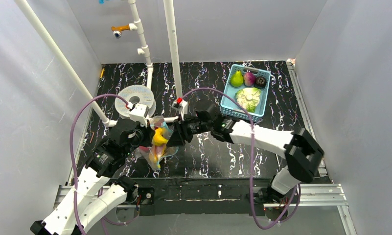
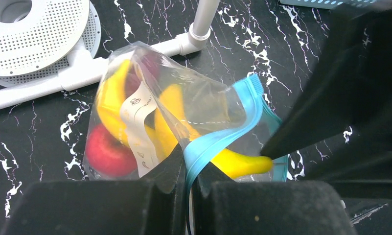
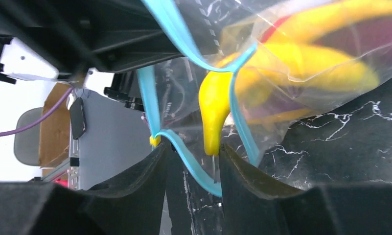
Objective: Place the food in the zip-top bag and seal the zipper
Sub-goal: Place the fake fruit in the zipper food storage bag, then adjust the zipper food storage bag at the center of the board.
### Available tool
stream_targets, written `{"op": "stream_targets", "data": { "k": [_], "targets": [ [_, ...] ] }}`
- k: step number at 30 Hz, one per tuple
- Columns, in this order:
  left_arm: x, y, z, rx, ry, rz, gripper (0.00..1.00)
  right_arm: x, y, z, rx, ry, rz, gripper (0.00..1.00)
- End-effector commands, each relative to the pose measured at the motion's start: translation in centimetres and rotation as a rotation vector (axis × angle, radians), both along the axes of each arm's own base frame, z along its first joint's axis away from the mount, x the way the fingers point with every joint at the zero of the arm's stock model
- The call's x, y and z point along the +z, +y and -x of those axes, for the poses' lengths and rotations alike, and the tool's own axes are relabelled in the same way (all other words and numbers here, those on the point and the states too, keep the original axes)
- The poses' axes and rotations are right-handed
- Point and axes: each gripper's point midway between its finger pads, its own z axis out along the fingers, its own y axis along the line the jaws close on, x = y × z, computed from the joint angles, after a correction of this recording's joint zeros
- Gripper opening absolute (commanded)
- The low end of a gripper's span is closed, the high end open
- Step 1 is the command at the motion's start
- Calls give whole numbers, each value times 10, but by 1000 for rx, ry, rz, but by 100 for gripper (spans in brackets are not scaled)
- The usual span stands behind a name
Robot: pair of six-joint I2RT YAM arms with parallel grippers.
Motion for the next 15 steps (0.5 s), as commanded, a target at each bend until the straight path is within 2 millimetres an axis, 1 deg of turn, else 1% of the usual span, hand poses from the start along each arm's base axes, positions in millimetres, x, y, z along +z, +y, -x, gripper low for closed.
{"op": "stream_targets", "data": {
  "k": [1, 3, 5, 10, 12, 15],
  "targets": [
    [5, 0, -5, 11, -25, 5, 0, 30, -26, 1, -50, -106, -6, 54],
    [4, -1, -5, 11, -23, 4, 0, 31, -32, -2, -78, -130, 8, 60],
    [4, -1, -5, 10, -22, 3, 0, 29, -33, -4, -95, -133, 21, 64],
    [2, -1, -5, 8, -16, 1, 0, 30, -25, -1, -66, -85, 15, 65],
    [3, -1, -6, 11, -18, 0, 0, 31, -24, -4, -80, -82, 16, 65],
    [3, 0, -5, 15, -23, 1, 0, 17, -30, -9, -122, -81, 86, 65]
  ]
}}
